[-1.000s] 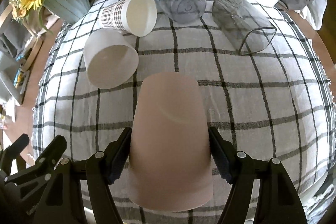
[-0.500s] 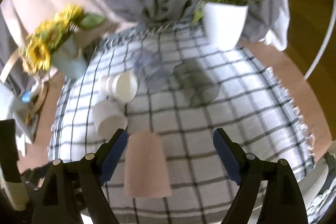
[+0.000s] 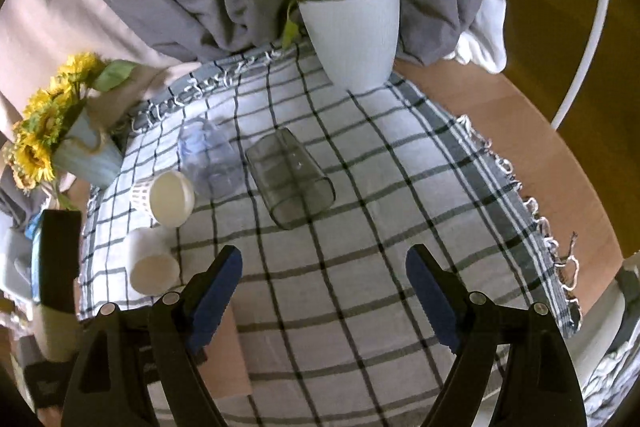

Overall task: Flip cup upside down
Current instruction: 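Rotate the right tool to turn the pink cup rim-down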

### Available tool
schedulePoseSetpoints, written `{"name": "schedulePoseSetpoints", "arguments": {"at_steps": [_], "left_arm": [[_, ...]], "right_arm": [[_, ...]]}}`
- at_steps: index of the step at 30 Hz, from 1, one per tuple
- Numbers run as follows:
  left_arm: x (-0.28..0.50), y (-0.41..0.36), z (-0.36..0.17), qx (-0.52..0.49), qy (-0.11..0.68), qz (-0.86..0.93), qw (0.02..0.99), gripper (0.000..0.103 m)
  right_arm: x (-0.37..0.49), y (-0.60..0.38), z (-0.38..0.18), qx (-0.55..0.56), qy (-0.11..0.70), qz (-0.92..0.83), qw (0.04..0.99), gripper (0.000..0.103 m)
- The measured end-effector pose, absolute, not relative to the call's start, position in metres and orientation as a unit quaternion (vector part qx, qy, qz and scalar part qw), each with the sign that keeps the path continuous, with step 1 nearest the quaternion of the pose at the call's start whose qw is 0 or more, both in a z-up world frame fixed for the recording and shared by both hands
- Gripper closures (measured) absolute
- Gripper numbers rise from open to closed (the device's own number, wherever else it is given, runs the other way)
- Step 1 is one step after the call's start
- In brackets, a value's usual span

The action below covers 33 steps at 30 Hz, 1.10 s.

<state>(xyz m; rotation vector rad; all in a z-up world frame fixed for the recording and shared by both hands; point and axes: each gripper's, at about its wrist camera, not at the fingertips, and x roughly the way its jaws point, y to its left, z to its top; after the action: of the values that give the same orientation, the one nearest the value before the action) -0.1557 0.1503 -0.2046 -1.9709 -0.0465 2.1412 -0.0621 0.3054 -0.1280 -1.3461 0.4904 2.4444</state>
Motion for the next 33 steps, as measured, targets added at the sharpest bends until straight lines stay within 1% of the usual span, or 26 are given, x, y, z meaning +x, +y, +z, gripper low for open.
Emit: {"name": "schedulePoseSetpoints", "arguments": {"at_steps": [1,3,5,6,12,21,27,33], "left_arm": [[-0.157,0.151,-0.209,-0.677,-0.018,0.727,0.113,0.023],[-0.159,0.154,-0.215,-0.685,-0.023,0.72,0.108,0.025],[-0.161,0.156,-0.22,-0.69,-0.027,0.716,0.105,0.032],[-0.161,0.157,-0.223,-0.693,-0.028,0.713,0.104,0.039],[-0.153,0.156,-0.21,-0.684,-0.032,0.722,0.099,0.039],[-0.13,0.161,-0.154,-0.627,-0.032,0.771,0.107,0.04],[-0.141,0.163,-0.157,-0.62,-0.032,0.776,0.111,0.041],[-0.147,0.171,-0.161,-0.618,-0.017,0.778,0.113,0.041]], "right_arm": [[-0.064,0.308,-0.132,-0.474,0.173,0.85,0.15,0.019],[-0.067,0.311,-0.136,-0.481,0.172,0.847,0.148,0.019],[-0.069,0.314,-0.141,-0.487,0.173,0.844,0.145,0.019],[-0.069,0.315,-0.142,-0.489,0.173,0.843,0.144,0.019],[-0.071,0.32,-0.143,-0.494,0.176,0.84,0.138,0.019],[-0.066,0.323,-0.109,-0.457,0.169,0.865,0.119,0.019],[-0.064,0.319,-0.095,-0.441,0.151,0.877,0.118,0.019],[-0.063,0.322,-0.094,-0.44,0.151,0.876,0.127,0.019]]}}
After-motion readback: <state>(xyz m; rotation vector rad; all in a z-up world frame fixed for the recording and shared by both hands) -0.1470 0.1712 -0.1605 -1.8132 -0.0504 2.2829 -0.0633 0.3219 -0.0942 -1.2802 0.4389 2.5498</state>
